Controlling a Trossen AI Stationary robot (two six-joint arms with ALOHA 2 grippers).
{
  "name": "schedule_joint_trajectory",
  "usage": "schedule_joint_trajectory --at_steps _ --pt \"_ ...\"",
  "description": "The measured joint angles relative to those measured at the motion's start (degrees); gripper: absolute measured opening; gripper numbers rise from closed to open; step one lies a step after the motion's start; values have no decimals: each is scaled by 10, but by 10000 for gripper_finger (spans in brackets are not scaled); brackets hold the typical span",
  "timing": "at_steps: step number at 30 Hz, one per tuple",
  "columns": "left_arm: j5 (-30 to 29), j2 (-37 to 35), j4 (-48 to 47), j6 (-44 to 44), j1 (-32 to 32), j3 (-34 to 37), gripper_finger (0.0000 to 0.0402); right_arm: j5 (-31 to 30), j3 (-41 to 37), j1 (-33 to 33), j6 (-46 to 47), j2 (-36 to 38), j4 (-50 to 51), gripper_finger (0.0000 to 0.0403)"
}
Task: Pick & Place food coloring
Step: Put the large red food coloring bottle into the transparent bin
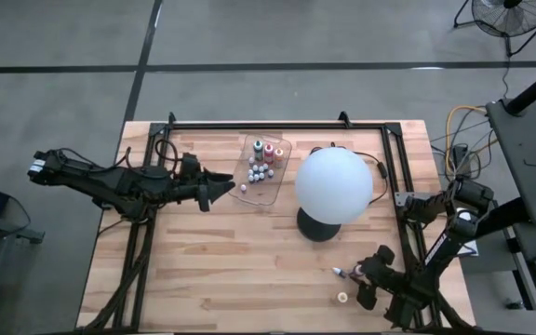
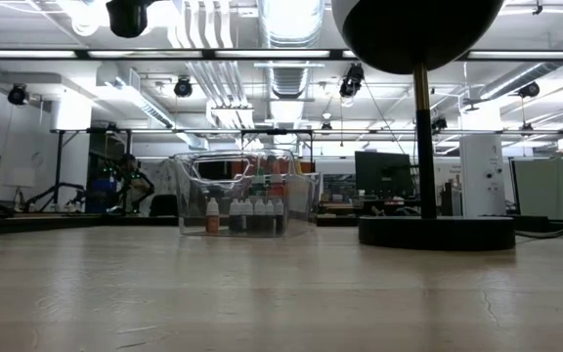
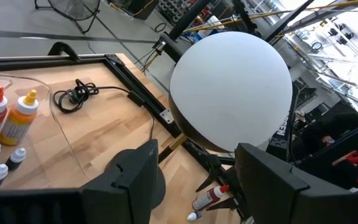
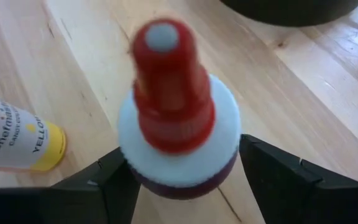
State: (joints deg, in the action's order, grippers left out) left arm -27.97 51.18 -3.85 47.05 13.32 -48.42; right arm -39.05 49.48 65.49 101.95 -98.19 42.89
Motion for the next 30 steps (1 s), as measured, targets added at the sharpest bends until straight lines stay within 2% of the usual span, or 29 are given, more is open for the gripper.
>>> schedule_joint_trajectory --at_steps 5,10,17,24,30 --pt "-1 0 0 0 0 0 185 -2 0 0 -3 0 -2 218" --pt "-2 0 0 1 0 0 185 1 0 0 3 0 -2 166" --pt "8 0 15 -7 0 0 185 35 11 0 1 18 11 99" --pt "21 1 19 -76 0 0 185 34 85 0 -15 83 138 94" --pt "49 12 44 -109 4 0 185 30 193 -14 -131 133 182 95"
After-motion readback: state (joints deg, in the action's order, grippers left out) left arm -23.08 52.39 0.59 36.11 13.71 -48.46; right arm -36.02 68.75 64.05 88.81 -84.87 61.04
